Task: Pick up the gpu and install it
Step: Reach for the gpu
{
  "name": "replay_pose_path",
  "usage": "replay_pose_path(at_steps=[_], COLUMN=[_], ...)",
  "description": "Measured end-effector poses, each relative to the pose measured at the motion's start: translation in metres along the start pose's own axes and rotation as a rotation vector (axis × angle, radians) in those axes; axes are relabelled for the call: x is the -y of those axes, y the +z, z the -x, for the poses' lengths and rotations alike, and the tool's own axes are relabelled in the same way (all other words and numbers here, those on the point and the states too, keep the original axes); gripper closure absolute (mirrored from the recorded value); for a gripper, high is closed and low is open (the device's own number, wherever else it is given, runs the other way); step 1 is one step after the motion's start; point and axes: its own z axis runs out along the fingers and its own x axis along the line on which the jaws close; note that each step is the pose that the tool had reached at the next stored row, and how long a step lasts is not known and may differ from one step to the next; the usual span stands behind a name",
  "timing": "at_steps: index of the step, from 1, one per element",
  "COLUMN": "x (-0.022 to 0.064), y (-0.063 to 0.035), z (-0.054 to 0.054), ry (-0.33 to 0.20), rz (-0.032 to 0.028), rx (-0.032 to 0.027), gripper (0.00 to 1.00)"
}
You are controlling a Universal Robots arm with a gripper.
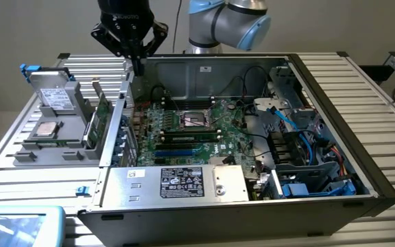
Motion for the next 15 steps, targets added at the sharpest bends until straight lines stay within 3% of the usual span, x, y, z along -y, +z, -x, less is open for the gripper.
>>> replay_pose_path(at_steps=[10, 15], x=[0.0033, 0.005], y=[0.0021, 0.0041], z=[-0.045, -0.068], ry=[0.0, 0.0], rz=[0.0008, 0.0124], rx=[-0.0001, -0.0009], gripper=[0.88, 0.88])
